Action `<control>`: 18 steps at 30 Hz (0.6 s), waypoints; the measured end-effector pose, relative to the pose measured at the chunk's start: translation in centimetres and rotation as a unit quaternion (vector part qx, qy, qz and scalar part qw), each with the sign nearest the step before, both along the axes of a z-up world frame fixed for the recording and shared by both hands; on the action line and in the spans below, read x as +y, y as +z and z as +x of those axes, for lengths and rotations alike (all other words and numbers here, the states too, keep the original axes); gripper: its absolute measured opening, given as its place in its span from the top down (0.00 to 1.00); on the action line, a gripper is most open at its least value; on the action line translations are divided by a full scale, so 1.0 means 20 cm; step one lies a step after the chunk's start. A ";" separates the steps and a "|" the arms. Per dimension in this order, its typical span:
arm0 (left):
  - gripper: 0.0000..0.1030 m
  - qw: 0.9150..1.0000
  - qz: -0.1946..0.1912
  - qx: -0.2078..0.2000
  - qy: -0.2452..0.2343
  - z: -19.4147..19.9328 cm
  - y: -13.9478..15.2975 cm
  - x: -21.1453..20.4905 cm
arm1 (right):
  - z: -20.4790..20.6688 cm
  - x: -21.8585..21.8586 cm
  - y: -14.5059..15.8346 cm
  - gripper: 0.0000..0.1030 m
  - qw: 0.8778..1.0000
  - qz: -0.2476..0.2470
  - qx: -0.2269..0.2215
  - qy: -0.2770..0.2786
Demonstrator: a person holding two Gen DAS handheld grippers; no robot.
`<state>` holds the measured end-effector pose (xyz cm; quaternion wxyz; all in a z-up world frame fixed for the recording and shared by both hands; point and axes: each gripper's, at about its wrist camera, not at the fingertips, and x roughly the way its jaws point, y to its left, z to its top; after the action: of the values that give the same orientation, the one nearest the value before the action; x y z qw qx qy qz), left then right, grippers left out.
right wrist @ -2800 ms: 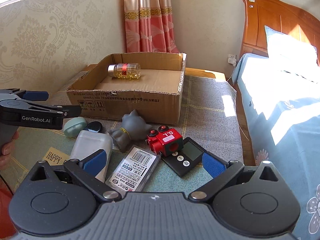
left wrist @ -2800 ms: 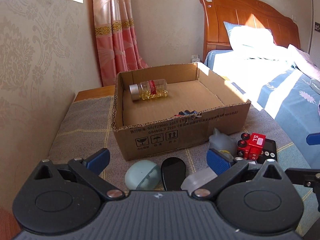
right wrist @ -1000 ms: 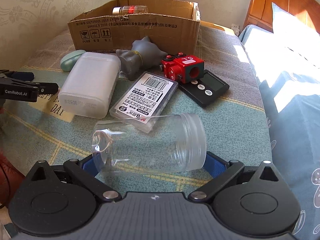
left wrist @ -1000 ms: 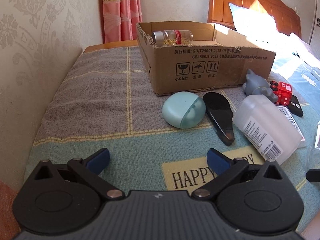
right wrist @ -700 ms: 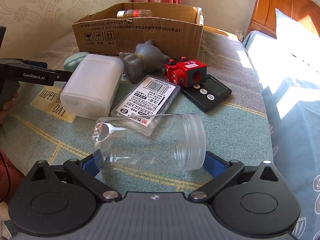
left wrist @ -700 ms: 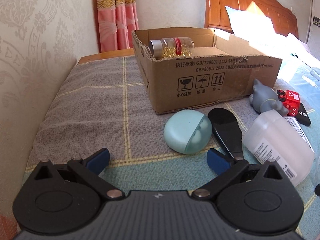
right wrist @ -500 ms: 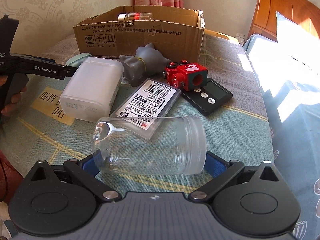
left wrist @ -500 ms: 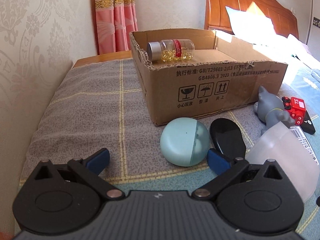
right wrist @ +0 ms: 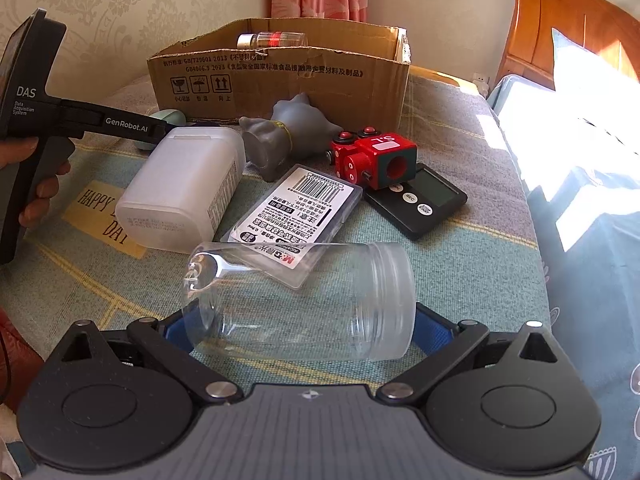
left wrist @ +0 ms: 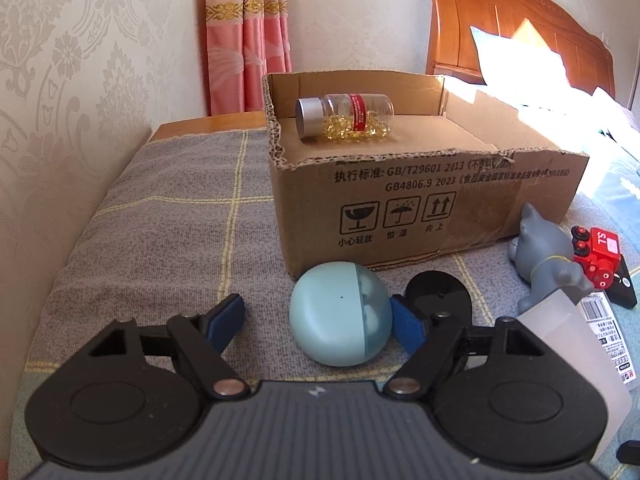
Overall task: Organize rigid objects
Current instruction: 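Grasp the pale blue round case with the left tool while the right tool grasps the clear jar, then carry the blue case and clear jar into the box and release both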
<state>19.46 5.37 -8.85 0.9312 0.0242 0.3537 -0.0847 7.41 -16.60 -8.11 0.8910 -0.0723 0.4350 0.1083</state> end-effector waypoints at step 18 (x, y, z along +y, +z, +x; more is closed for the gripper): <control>0.49 1.000 0.000 0.003 0.016 -0.11 0.02 0.05 | 0.03 0.01 0.03 0.00 0.999 0.016 0.021 -0.027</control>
<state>17.19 6.39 -8.39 0.9314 0.0183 0.3567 -0.0703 8.11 -16.43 -7.55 0.8855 -0.0442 0.4532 0.0925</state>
